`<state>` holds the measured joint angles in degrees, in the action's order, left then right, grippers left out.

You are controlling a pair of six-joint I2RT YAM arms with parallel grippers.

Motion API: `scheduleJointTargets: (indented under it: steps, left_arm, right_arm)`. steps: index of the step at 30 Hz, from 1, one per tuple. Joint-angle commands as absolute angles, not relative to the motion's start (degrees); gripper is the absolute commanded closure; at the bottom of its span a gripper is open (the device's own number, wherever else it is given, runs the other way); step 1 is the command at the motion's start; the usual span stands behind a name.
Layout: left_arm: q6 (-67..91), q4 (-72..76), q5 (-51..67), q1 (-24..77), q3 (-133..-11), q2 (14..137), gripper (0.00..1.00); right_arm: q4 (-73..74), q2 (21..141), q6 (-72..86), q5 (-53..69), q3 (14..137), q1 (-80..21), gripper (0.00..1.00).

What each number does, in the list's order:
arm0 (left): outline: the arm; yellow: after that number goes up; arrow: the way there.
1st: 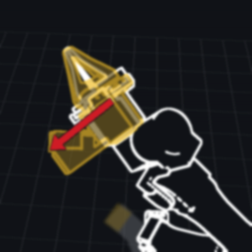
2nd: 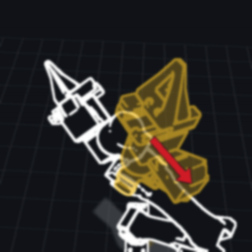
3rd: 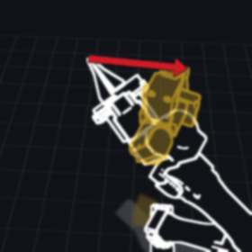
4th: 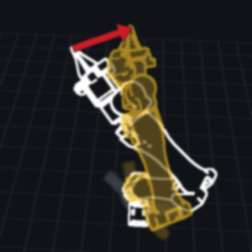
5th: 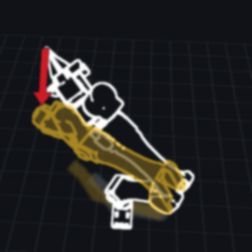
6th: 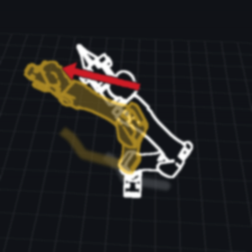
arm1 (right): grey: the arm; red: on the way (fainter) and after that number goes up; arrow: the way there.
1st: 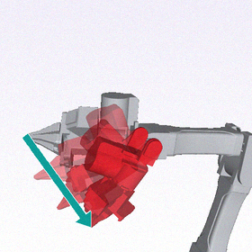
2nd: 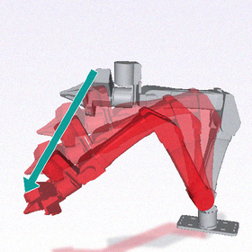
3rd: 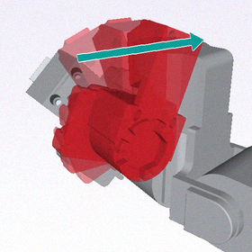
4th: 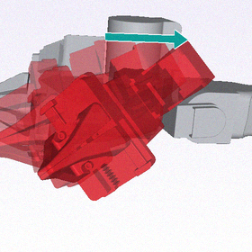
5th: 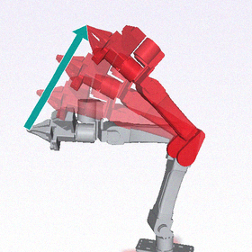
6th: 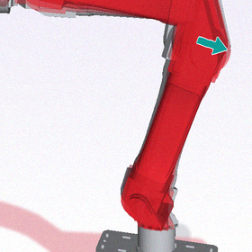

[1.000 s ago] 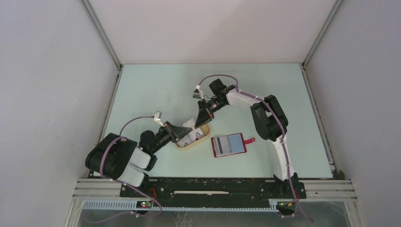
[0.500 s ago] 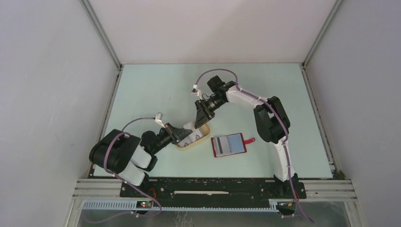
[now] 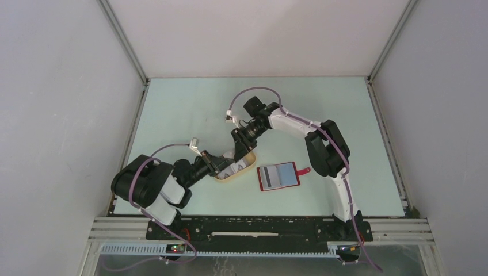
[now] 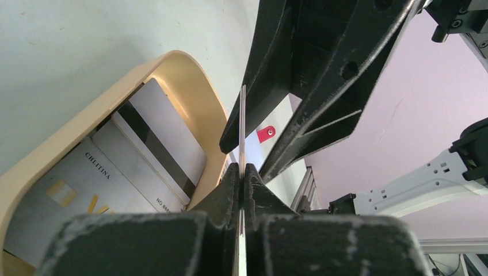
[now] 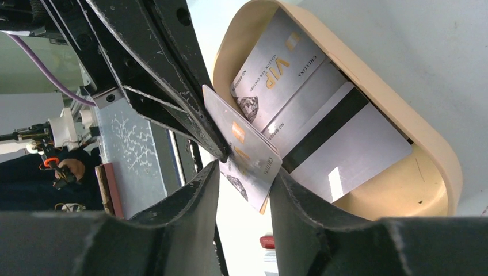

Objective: Put the credit cards into the card holder
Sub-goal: Place the credit card in the storage box.

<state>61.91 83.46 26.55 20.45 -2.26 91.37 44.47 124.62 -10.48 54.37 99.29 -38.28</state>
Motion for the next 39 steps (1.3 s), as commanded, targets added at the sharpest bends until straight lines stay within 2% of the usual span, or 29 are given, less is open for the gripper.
scheduleJointTargets:
  steps: [1,6,11,18,29,31,32,35,39]
  left_arm:
    - [61.08,86.75,25.95,20.39,-3.07,92.11,1.0]
    - [61.42,86.75,26.15,20.38,-3.48,93.01,0.99]
    - [61.76,86.75,26.19,20.3,-3.51,92.9,0.93]
    - [62.05,86.75,26.54,20.3,-3.6,93.49,0.72]
    - [61.96,86.75,27.58,19.97,-3.67,93.09,0.69]
    - [61.88,86.82,28.21,19.87,-3.75,92.89,0.71]
    - [61.8,86.83,28.37,19.82,-3.78,92.69,0.75]
    - [61.68,86.84,28.73,19.73,-3.86,92.24,0.99]
    - [61.42,86.86,28.3,19.69,-3.61,91.72,1.0]
  right_arm:
    - [44.73,124.59,-11.5,54.26,101.56,-38.28,0.57]
    - [44.66,124.98,-11.47,54.96,101.57,-37.89,0.67]
    - [44.61,125.31,-11.51,55.92,101.56,-37.41,0.78]
    - [44.03,126.51,-9.73,59.2,101.65,-36.07,0.85]
    - [43.94,127.49,-9.07,64.28,101.85,-34.78,0.87]
    - [43.92,127.82,-8.69,65.73,101.78,-34.41,0.87]
    - [43.92,127.95,-8.56,66.36,101.84,-34.25,0.86]
    - [44.27,128.0,-8.67,66.57,101.85,-34.35,0.84]
    - [44.61,127.05,-9.11,64.32,101.8,-34.95,0.65]
